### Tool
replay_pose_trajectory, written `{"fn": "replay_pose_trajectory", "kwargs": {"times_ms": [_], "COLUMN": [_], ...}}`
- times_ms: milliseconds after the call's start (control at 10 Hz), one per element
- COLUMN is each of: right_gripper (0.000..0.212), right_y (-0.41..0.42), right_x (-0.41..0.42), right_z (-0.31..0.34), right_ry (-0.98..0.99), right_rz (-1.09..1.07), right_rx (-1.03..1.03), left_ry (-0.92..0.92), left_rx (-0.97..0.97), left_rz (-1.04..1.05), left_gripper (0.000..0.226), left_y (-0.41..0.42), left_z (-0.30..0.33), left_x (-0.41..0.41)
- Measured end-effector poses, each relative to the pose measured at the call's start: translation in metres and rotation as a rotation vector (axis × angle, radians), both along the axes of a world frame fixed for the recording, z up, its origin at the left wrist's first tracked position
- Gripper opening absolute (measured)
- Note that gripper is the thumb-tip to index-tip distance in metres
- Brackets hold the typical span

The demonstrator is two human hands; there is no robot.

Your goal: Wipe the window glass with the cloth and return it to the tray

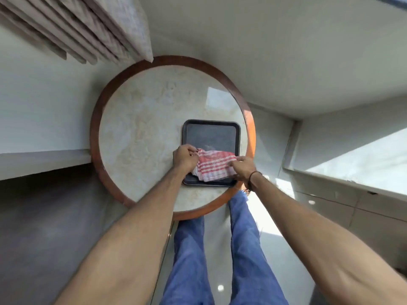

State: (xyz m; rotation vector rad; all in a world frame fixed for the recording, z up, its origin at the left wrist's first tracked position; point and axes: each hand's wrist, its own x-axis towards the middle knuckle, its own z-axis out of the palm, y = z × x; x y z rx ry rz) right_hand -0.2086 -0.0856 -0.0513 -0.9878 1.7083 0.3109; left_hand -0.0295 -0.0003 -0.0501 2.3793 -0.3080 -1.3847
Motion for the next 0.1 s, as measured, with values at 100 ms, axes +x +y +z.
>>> {"fn": "replay_pose_trajectory", "kwargs": {"times_ms": [100], "right_gripper": [0.027], "right_y": [-0.0073], "right_x": [-0.0085], "right_z": [0.0191], "right_ry": [0.104], "right_rz": [0.106], "right_rx": [-0.17], "left_ry": [-0.035], "left_rx": [-0.027], "left_rz": [-0.064], "left_gripper": [0.034], "left_y": [0.0013], "left_z": [0.0127], "left_x": [-0.001]}}
